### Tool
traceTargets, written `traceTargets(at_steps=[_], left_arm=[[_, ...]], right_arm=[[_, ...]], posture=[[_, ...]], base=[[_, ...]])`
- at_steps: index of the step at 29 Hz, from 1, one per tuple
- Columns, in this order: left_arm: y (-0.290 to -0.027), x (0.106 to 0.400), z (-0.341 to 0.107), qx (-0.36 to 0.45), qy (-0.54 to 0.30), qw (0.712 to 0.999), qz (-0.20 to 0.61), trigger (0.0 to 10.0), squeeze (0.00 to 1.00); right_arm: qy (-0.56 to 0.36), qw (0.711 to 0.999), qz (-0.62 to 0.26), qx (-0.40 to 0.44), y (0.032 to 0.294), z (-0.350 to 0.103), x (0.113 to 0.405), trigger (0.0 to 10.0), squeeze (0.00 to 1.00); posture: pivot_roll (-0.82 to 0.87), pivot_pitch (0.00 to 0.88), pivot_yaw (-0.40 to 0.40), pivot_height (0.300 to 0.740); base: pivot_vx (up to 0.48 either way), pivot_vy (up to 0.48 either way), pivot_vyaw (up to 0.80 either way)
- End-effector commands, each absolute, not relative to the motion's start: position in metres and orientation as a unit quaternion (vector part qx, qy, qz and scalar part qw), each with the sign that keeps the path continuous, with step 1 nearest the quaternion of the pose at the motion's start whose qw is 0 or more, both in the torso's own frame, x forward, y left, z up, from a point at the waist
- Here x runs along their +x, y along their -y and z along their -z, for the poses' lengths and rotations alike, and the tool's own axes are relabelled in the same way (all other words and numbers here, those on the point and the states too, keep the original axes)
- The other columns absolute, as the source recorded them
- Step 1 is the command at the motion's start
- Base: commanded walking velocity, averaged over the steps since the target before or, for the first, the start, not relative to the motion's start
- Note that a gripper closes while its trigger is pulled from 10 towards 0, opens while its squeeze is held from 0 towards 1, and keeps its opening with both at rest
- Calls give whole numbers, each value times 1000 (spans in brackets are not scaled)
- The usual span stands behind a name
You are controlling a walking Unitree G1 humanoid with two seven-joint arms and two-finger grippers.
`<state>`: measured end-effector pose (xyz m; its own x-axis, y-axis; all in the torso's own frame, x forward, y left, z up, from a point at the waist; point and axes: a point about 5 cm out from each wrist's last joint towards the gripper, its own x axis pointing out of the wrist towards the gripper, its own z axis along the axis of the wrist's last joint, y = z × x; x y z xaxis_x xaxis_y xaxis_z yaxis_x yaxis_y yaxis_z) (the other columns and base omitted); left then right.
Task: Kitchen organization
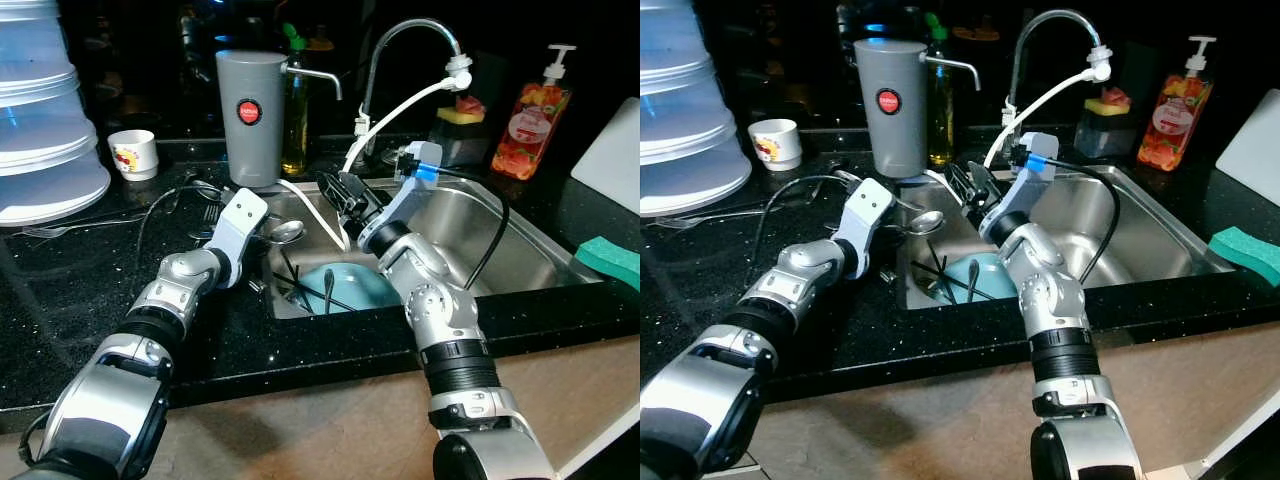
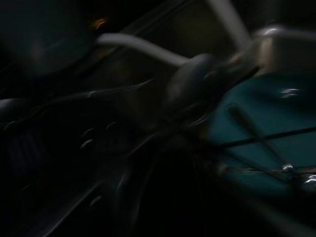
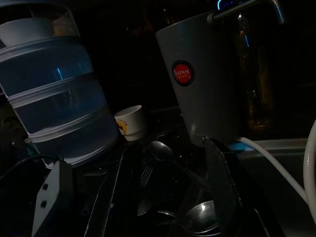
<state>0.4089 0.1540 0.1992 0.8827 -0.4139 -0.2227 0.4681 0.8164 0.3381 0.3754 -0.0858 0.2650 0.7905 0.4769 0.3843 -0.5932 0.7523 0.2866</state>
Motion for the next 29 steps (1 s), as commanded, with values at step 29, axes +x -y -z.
traceTargets(at_steps=[29], left_arm=[[-236, 402, -181, 215, -175, 961, -25, 0, 0]], right_arm=[[137, 921, -309, 195, 79, -262, 376, 10000, 0]], posture=[[9, 0, -28, 740]], base=[[0, 0, 0]])
